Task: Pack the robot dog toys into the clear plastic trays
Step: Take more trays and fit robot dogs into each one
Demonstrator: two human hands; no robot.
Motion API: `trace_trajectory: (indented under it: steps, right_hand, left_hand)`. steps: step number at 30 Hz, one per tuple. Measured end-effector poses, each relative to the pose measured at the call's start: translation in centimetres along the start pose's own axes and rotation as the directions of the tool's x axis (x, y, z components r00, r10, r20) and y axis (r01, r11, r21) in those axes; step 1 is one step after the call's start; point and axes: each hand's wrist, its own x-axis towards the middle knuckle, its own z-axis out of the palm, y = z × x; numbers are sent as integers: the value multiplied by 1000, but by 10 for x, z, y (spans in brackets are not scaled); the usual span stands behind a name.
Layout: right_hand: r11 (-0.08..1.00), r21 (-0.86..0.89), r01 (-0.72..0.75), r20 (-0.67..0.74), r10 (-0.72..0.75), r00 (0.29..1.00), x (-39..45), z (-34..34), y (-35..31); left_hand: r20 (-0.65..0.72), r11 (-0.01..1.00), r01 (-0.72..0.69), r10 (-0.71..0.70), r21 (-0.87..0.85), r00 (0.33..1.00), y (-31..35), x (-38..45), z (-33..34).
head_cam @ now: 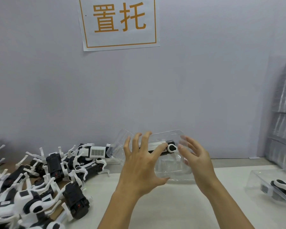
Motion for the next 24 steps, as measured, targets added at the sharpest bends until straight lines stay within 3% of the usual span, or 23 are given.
trace_trajectory:
  steps: [8,10,12,15,18,20,22,24]
  right_hand:
    - [998,29,58,-31,-57,998,-2,2,-2]
    - [994,89,59,-54,-55,997,-2,2,-4]
    - [989,133,62,-93,-50,994,-1,0,-5]
    - [988,155,21,-124,-2,992,0,-1,-3]
    - [994,104,-21,-79,29,996,-1,2,-1]
    - [997,63,-34,-26,36,999,-2,6,-1]
    - [999,36,-33,5,33,999,-4,10,-1]
    - [999,22,-29,15,29,999,-5,12,-1]
  left_hand:
    - [-41,997,24,-27,-74,999,-3,-2,7]
    - [-32,977,89,-97,-196,995,-7,-2,7]
    - [-11,887,202,-227,-415,974,-11,-4,7]
    - [45,547,314,-449,-776,892,-17,-5,3]
    - [220,53,268,-432,-962,875,-20,-6,-5]
    - [359,-289,268,-334,-919,871,-23,-9,-5]
    - [488,-596,275,-230,-755,842,-26,-13,1]
    - [503,-767,241,-121,-595,856,-29,-19,9]
